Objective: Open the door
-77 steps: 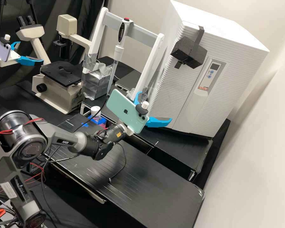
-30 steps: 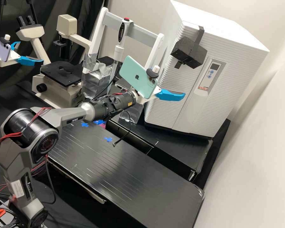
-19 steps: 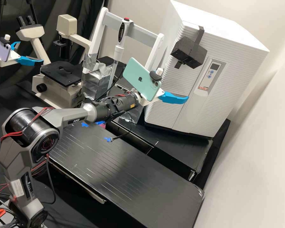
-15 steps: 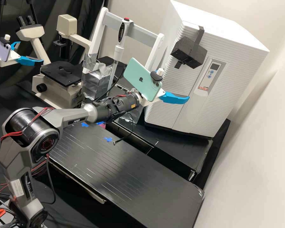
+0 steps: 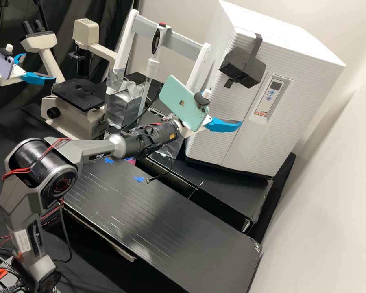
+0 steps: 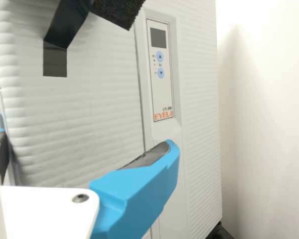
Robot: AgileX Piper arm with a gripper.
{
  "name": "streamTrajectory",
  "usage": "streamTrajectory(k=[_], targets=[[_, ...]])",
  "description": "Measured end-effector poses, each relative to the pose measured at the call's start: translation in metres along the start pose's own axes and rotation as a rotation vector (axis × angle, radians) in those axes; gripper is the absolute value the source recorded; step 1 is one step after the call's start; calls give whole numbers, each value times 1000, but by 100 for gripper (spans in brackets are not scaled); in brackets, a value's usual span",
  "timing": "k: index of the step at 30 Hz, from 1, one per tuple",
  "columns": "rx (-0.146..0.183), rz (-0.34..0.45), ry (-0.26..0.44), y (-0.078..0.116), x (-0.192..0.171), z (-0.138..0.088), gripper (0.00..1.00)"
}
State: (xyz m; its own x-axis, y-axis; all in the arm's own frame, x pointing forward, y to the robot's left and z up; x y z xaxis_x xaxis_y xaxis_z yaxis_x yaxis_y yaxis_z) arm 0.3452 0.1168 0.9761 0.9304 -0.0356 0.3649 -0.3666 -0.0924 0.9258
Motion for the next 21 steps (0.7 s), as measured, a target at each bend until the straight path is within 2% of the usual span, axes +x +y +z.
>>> streamTrajectory(k=[9,13,18,21], targets=[[-32,-10,17,-1,0,-2,0],[-23,-18,19,-1,0,-1,0],[-38,-27,22,-2,0,1,0],[-29,-30,18,-3,-1,2,0]])
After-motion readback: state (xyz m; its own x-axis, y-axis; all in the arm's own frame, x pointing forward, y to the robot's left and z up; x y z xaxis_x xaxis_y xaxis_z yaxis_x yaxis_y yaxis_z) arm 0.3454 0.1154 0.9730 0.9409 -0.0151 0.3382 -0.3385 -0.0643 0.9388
